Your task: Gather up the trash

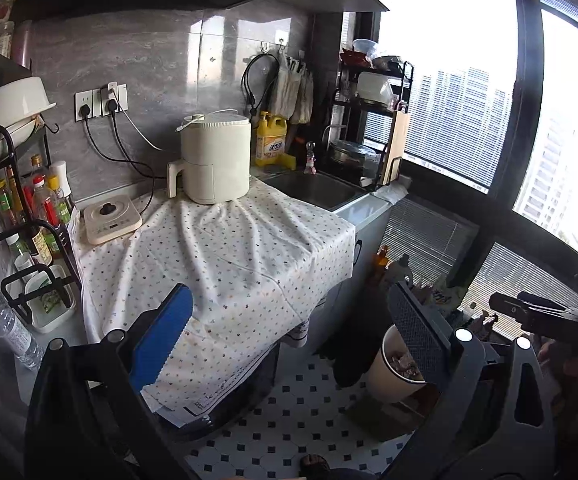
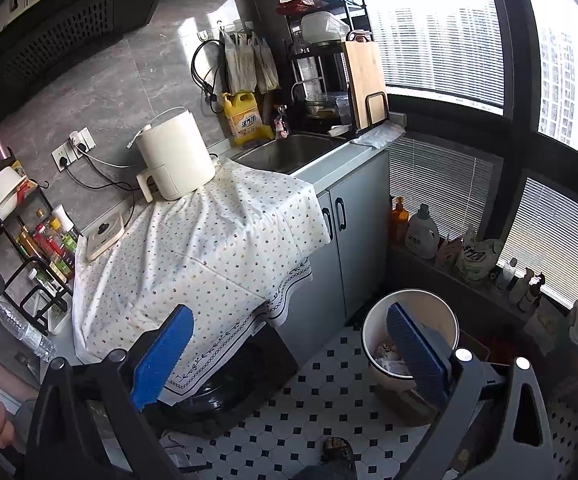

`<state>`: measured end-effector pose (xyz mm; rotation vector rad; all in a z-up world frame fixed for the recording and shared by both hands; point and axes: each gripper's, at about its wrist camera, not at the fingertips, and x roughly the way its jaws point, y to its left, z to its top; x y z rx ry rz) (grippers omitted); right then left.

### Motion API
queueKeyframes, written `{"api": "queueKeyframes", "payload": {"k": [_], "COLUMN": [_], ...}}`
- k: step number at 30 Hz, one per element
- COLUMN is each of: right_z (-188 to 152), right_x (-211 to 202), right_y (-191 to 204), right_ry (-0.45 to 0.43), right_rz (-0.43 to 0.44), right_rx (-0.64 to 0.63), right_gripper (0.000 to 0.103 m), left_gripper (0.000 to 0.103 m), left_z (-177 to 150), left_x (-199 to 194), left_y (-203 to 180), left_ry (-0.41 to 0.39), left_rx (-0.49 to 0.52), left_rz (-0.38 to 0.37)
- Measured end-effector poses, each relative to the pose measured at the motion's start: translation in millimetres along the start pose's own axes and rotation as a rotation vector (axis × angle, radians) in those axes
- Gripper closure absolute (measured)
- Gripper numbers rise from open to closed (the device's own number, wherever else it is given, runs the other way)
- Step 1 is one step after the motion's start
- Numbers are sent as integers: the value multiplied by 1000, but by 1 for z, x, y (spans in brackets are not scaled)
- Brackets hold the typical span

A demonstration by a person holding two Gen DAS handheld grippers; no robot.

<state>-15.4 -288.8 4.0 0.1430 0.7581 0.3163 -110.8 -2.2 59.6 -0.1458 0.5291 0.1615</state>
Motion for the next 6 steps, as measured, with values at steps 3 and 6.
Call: {"api": "queueKeyframes", "payload": {"k": [3, 6], "right_z": [3, 4], "right_x": [5, 18], "right_y": [4, 0], "right_ry": [-7, 7], "right_rz": [6, -6], "right_rx": [-18, -21], "right_gripper": [8, 8], "left_gripper": [6, 6], "left_z": [5, 10], "left_x": [16, 38], "left_y": [7, 5], "left_ry": [27, 46], "left_rx": [-28, -15], "left_rz": [-15, -23]}}
